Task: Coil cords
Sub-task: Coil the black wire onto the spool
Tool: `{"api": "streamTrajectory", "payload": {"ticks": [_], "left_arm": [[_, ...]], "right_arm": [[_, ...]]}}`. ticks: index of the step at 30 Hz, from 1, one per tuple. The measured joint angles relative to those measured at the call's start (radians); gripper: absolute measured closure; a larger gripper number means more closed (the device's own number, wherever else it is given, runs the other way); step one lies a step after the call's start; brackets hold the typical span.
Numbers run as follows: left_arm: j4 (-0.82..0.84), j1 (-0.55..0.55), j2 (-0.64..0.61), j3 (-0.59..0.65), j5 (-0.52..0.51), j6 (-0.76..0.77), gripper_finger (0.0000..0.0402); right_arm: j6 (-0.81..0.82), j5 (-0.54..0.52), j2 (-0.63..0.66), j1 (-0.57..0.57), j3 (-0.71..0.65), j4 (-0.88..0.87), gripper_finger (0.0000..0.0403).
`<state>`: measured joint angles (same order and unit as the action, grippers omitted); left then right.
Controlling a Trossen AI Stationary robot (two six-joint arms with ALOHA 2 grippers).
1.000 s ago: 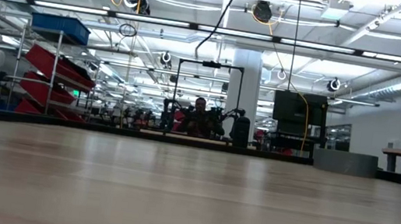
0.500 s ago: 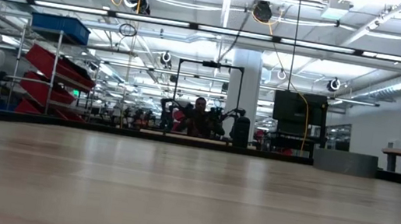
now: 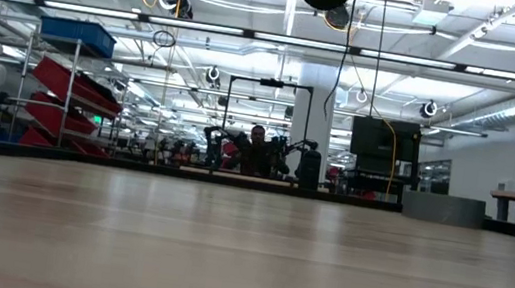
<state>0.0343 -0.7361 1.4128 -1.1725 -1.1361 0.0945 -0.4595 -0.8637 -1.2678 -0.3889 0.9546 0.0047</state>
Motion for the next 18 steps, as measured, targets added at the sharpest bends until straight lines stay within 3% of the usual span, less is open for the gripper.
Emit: {"api": "streamTrajectory", "payload": {"ticks": [10, 18], "left_arm": [[0.121, 0.009, 0.004, 0.0, 0.031, 0.211, 0.029], [0.152, 0.01, 0.005, 0.0, 0.056, 0.236, 0.029]], "right_arm": [[0.161, 0.029, -0.038, 0.008, 0.0, -0.171, 0.0403], [0.201, 0.05, -0.14, 0.009, 0.0, -0.171, 0.0403]]}}
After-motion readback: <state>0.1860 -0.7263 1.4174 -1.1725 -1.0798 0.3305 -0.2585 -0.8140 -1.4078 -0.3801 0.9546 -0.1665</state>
